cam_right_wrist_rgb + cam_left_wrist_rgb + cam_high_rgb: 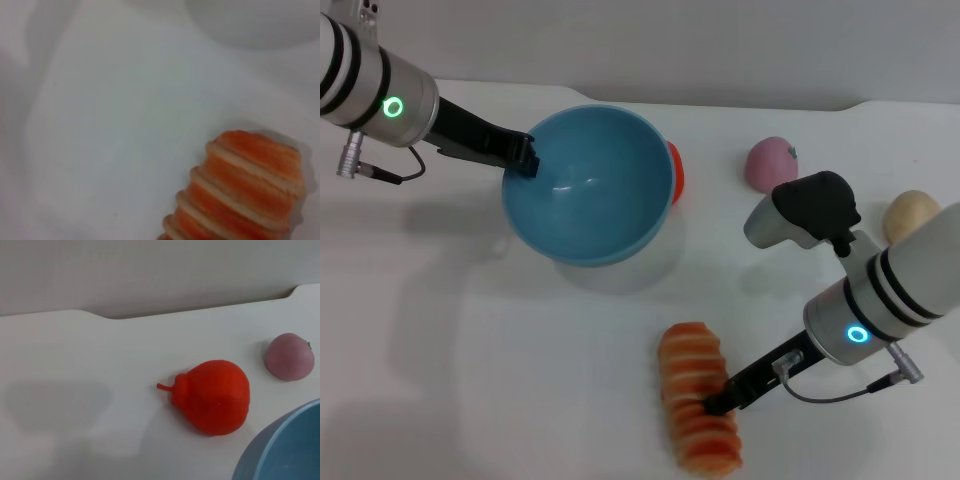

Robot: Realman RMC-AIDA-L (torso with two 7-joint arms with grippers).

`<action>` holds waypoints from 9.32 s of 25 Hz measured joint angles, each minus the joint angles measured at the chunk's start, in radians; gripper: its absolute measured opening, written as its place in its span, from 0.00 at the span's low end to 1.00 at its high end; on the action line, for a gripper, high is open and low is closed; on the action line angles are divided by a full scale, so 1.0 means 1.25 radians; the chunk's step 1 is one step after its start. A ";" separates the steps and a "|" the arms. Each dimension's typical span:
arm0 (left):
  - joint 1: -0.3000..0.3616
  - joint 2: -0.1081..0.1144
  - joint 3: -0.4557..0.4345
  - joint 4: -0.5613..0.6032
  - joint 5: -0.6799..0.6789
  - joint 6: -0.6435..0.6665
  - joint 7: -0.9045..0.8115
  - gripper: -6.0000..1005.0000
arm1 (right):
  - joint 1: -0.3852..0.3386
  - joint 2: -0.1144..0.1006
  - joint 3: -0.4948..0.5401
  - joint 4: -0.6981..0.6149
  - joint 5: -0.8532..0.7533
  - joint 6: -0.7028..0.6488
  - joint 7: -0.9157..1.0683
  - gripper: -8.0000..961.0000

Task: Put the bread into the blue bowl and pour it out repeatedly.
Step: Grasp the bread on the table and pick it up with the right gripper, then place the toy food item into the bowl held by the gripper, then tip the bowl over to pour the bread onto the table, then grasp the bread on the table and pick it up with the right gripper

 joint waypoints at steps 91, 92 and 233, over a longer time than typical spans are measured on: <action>-0.071 -0.014 0.849 -0.406 -0.213 -1.335 0.162 0.03 | -0.400 -0.017 1.238 -0.108 -0.135 -0.418 -0.470 0.48; -0.073 -0.015 0.871 -0.426 -0.214 -1.378 0.167 0.03 | -0.401 -0.018 1.238 -0.105 -0.135 -0.418 -0.470 0.48; 0.092 0.006 0.012 0.040 -0.105 -0.013 0.001 0.03 | 0.025 0.004 0.105 0.225 0.339 0.065 -0.245 0.55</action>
